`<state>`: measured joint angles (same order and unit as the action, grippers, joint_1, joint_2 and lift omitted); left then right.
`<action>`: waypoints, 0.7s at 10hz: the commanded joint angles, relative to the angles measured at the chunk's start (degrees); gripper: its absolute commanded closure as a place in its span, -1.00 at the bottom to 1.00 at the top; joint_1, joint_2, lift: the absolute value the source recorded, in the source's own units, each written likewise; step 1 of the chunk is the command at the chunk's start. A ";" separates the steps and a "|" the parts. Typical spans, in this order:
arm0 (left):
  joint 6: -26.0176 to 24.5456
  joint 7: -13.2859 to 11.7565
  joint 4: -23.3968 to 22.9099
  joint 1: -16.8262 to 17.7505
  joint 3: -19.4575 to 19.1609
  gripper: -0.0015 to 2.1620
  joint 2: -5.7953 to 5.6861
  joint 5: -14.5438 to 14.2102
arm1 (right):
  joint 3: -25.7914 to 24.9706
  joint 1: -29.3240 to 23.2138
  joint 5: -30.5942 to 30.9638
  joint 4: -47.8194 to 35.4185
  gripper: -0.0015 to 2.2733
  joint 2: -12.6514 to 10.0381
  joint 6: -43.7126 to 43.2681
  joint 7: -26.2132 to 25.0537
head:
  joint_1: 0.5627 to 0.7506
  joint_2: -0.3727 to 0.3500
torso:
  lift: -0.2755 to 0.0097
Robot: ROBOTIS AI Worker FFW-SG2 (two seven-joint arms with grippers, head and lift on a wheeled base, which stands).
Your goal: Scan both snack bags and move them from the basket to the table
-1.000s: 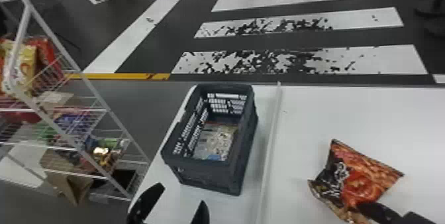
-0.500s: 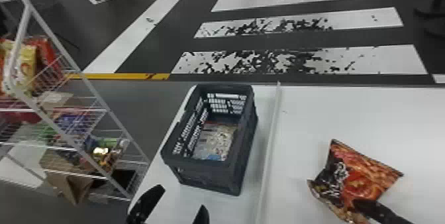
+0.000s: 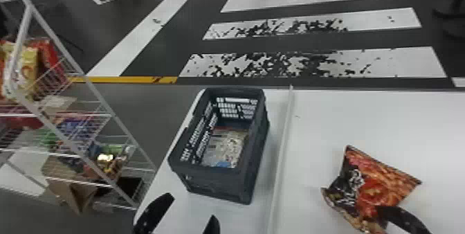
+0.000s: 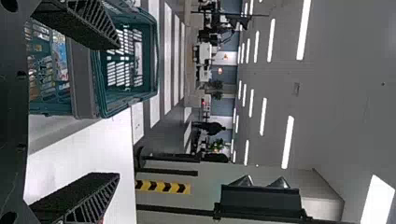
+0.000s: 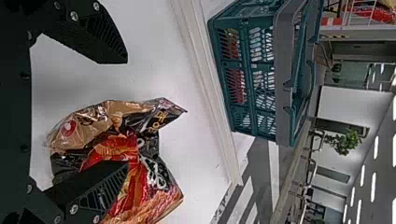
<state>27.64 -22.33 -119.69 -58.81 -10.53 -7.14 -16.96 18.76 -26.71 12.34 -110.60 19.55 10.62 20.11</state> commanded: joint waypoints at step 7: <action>-0.18 -1.58 0.25 0.45 0.07 -0.99 0.55 -0.79 | 2.51 3.16 1.73 6.62 0.91 0.31 -5.56 -3.41 | 0.41 1.00 | 0.24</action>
<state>27.57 -23.91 -119.54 -58.49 -10.46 -6.59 -17.67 21.02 -23.47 13.69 -104.14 19.75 6.48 16.94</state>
